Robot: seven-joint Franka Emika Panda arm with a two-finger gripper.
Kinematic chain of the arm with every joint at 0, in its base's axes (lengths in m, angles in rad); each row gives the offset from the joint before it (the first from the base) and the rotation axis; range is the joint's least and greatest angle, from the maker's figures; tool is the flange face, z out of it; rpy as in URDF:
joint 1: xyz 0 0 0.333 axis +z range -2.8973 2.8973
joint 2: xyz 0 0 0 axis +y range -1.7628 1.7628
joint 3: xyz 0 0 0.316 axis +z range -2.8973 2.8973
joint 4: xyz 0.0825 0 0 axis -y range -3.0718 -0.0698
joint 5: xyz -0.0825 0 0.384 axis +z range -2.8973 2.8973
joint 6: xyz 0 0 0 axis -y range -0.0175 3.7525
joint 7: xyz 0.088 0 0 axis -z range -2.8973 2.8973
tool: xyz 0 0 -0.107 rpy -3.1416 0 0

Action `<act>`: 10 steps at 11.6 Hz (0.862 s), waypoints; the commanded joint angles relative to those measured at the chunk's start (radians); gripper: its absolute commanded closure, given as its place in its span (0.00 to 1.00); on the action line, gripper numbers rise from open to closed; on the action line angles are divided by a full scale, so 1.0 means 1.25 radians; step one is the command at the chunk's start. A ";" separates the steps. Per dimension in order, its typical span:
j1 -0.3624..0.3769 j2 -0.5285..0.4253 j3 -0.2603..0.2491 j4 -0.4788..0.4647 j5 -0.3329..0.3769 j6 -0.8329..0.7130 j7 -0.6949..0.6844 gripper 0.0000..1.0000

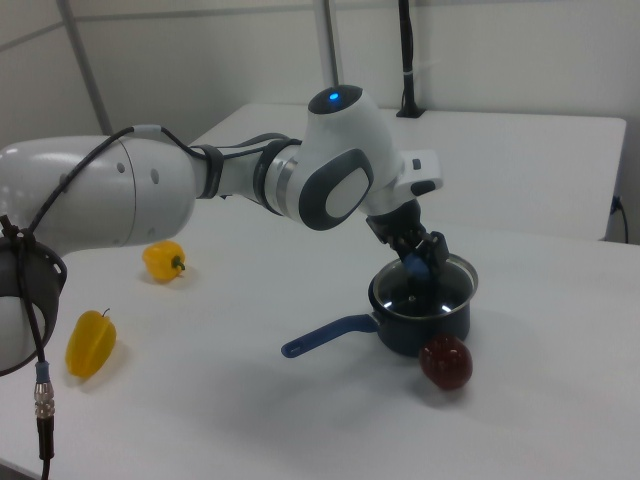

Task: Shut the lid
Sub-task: 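Lower the lid onto the saucepan rim and open the gripper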

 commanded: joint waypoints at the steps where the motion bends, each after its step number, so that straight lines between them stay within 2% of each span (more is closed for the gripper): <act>1: 0.005 -0.023 -0.003 -0.025 0.016 0.012 -0.014 0.53; 7: 0.020 -0.027 -0.001 -0.035 0.016 -0.037 -0.009 0.53; 9: 0.019 -0.026 -0.001 -0.036 0.016 -0.038 -0.009 0.34; 10: 0.016 -0.026 -0.001 -0.035 0.016 -0.036 -0.008 0.01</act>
